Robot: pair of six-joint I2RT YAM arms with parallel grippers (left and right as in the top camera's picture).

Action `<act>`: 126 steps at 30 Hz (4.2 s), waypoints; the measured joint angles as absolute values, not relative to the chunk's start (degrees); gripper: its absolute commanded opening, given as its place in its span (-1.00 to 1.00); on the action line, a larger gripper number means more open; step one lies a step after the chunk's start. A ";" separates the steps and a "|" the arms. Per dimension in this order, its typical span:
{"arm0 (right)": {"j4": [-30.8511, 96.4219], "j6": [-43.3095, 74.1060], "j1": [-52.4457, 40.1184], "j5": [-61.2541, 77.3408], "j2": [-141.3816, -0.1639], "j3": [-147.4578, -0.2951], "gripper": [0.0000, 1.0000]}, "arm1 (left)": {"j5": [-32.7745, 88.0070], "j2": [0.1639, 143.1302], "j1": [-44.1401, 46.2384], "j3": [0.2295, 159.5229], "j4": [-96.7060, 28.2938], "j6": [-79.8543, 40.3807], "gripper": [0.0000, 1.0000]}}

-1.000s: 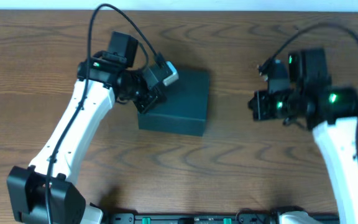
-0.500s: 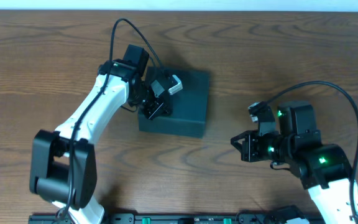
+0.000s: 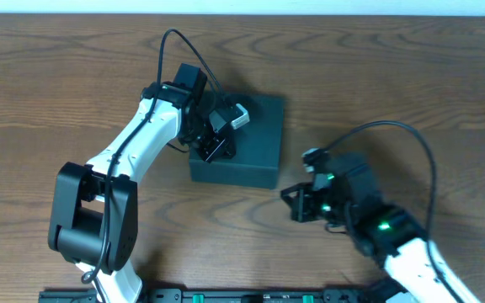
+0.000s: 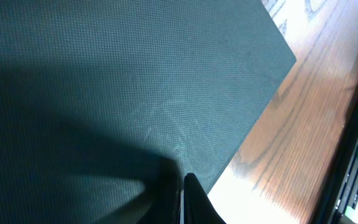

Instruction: Pack container

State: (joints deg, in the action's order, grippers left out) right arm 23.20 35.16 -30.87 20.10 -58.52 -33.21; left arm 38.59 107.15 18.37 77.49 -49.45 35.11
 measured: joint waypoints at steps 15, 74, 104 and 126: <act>-6.11 58.83 -41.98 -4.32 -84.16 -29.36 -0.97 | 38.54 107.15 18.44 77.49 -49.39 34.46 -0.88; 26.15 32.34 -29.78 -3.55 -45.21 -31.86 0.99 | 27.59 78.00 6.20 77.76 -57.65 25.63 0.95; 26.59 32.14 -29.69 -3.64 -54.74 -31.88 0.98 | 13.93 22.92 -2.35 51.86 -56.23 20.29 0.91; 26.57 31.97 -29.69 -3.64 -55.02 -31.88 0.99 | 14.57 3.42 -3.22 6.76 -17.37 4.64 0.91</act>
State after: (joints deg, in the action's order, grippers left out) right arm 26.57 31.97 -29.69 -3.64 -55.02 -31.88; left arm 14.57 3.42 -3.22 6.76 -17.37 4.64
